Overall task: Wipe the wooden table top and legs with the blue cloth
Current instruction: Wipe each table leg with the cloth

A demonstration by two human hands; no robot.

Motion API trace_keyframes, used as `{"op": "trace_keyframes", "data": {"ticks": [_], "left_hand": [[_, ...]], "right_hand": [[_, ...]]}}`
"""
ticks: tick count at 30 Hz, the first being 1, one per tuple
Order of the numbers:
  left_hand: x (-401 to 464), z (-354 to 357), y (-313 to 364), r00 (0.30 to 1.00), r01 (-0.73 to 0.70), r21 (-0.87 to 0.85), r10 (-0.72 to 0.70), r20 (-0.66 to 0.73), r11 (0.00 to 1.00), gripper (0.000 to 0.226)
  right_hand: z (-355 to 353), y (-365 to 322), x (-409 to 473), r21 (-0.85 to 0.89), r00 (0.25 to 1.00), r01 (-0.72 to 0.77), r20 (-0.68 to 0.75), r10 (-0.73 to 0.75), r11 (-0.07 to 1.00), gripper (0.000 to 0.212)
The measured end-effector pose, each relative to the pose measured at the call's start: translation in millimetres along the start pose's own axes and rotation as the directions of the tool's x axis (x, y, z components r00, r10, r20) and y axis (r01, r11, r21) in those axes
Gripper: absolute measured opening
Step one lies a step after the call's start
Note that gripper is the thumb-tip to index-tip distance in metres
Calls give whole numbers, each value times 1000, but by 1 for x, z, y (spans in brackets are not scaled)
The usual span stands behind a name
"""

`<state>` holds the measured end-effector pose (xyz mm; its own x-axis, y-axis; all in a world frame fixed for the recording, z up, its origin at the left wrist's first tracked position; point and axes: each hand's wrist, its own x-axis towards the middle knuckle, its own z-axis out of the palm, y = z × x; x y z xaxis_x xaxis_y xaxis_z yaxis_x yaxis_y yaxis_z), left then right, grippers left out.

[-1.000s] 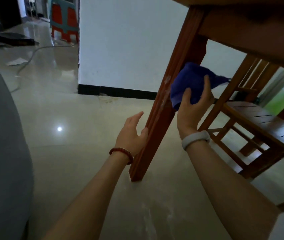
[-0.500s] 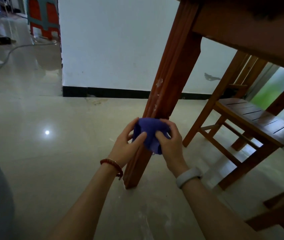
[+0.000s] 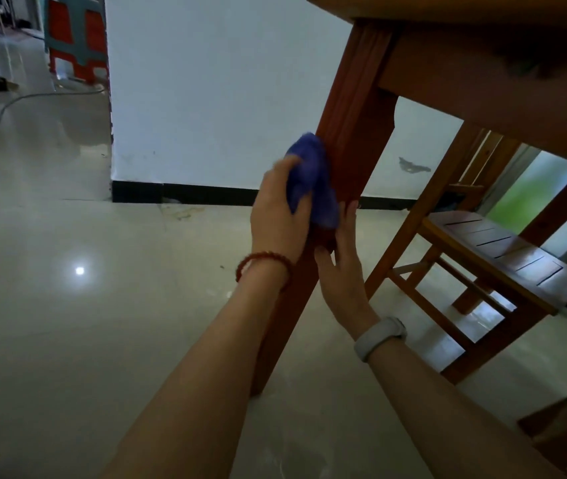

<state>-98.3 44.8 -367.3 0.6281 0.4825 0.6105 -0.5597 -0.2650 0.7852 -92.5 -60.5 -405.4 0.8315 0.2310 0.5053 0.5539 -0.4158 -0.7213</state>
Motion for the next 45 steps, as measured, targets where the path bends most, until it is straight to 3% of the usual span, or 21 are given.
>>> {"op": "trace_keyframes", "data": {"ticks": [2, 5, 7, 9, 11, 13, 15, 17, 19, 21, 22, 24, 26, 29, 31, 34, 36, 37, 39, 43, 45], "left_hand": [[-29, 0, -27, 997, 38, 123, -45, 57, 992, 34], [-73, -30, -77, 916, 220, 437, -339, 215, 872, 24], [-81, -46, -87, 882, 296, 528, -440, 170, 796, 15], [-69, -45, -74, 939, 310, 348, -343, 35, 885, 13], [-55, -31, -49, 990, 138, 177, -136, -24, 974, 18], [-53, -13, -35, 999, -37, 156, 37, 4, 987, 23], [-69, -5, -47, 996, -77, 266, 61, 66, 961, 21], [-97, -18, -78, 978, 44, 454, -130, 161, 890, 17], [-127, -42, -113, 850, 174, 666, -451, 270, 726, 15], [-146, -63, -131, 746, 311, 711, -625, 228, 631, 9], [-149, -67, -135, 746, 394, 665, -644, 172, 634, 8], [-143, -63, -134, 811, 496, 495, -585, 30, 713, 8], [-133, -49, -122, 899, 428, 347, -433, -66, 835, 12], [-137, -21, -112, 952, 291, 285, -307, 13, 913, 19], [-154, -20, -134, 865, 417, 389, -490, 107, 821, 18], [-191, -49, -177, 556, 506, 703, -812, 177, 500, 14], [-216, -65, -186, 473, 593, 699, -875, 100, 400, 7], [-223, -69, -187, 480, 652, 649, -876, 49, 393, 8], [-223, -68, -185, 577, 706, 524, -816, -34, 477, 12], [-185, -35, -159, 861, 495, 324, -504, -62, 806, 24], [-169, -21, -144, 875, 438, 328, -480, 56, 837, 26]], "right_hand": [[-2, 1, 2, 4, 1000, -13, -2, 13, 1000, 59], [1, -2, 0, 11, 999, -50, -2, 50, 999, 59], [7, -5, -2, 28, 997, -75, -22, 76, 997, 58], [10, -6, -2, 25, 995, -85, -40, 86, 996, 60], [10, -1, -2, 35, 996, -75, -42, 76, 997, 59], [8, 8, -7, 39, 999, -47, -17, 48, 998, 53], [9, 19, -14, 7, 998, -51, 27, 51, 999, 46], [14, 25, -22, -47, 994, -77, 70, 80, 996, 43], [21, 28, -29, -61, 991, -111, 72, 115, 992, 47], [28, 31, -33, -52, 989, -130, 60, 133, 990, 54], [30, 33, -35, -60, 989, -131, 56, 134, 990, 57], [36, 43, -43, -126, 992, -109, 52, 117, 986, 58], [42, 57, -57, -198, 993, -68, 81, 85, 978, 60], [48, 76, -73, -212, 981, -52, 174, 90, 976, 65], [48, 81, -76, -231, 971, -70, 207, 119, 970, 67], [47, 80, -75, -225, 969, -71, 214, 120, 972, 70], [48, 80, -75, -214, 967, -76, 223, 124, 974, 72], [49, 80, -75, -214, 966, -88, 221, 136, 973, 73], [51, 83, -74, -218, 968, -101, 206, 147, 971, 75], [53, 88, -75, -206, 976, -91, 176, 129, 974, 77], [53, 85, -75, -187, 977, -99, 170, 131, 977, 78]]}}
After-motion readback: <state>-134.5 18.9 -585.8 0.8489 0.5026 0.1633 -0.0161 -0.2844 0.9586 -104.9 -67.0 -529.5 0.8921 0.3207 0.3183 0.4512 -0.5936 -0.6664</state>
